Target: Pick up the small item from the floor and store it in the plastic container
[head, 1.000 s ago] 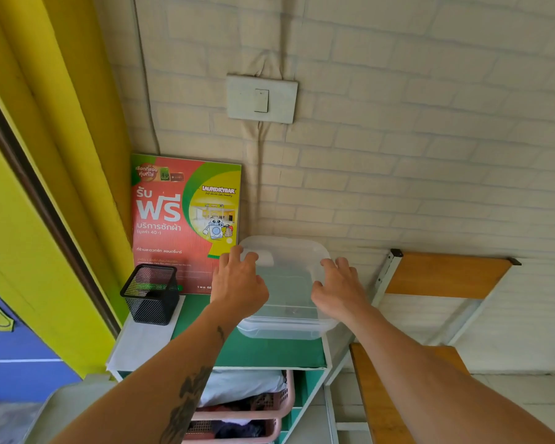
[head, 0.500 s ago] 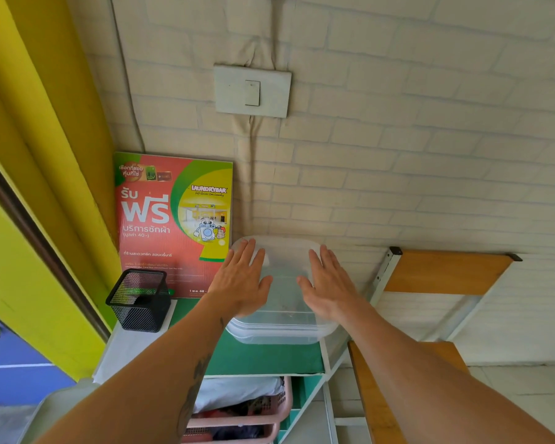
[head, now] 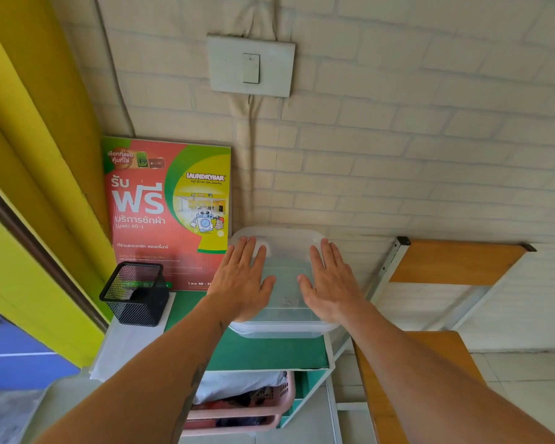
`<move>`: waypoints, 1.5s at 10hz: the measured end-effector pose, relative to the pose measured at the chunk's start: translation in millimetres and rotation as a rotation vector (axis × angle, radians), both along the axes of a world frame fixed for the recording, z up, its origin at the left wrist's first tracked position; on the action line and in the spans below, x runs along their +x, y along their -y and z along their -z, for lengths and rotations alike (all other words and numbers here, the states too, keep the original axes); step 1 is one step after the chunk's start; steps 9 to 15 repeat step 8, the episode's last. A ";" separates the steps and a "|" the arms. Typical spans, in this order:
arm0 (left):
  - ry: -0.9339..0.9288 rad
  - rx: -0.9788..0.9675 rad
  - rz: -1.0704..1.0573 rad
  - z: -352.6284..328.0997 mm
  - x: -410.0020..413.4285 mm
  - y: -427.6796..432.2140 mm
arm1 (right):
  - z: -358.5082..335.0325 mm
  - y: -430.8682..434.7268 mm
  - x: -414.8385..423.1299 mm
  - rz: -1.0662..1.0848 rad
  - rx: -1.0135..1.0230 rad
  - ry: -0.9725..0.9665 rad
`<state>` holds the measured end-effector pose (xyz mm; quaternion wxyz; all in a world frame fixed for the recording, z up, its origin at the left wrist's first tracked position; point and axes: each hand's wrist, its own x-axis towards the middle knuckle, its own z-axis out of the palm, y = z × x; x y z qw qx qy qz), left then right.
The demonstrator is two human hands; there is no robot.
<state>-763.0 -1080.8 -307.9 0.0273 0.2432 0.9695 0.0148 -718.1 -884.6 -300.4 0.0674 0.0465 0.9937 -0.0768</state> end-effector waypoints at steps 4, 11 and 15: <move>0.000 -0.018 0.014 -1.8 1.4 0.0 | 5.6 0.4 -1.3 0.022 0.000 -0.034; 0.064 0.040 0.014 -26.0 2.5 -4.6 | -26.6 0.9 2.1 0.029 -0.022 0.059; 0.064 0.040 0.014 -26.0 2.5 -4.6 | -26.6 0.9 2.1 0.029 -0.022 0.059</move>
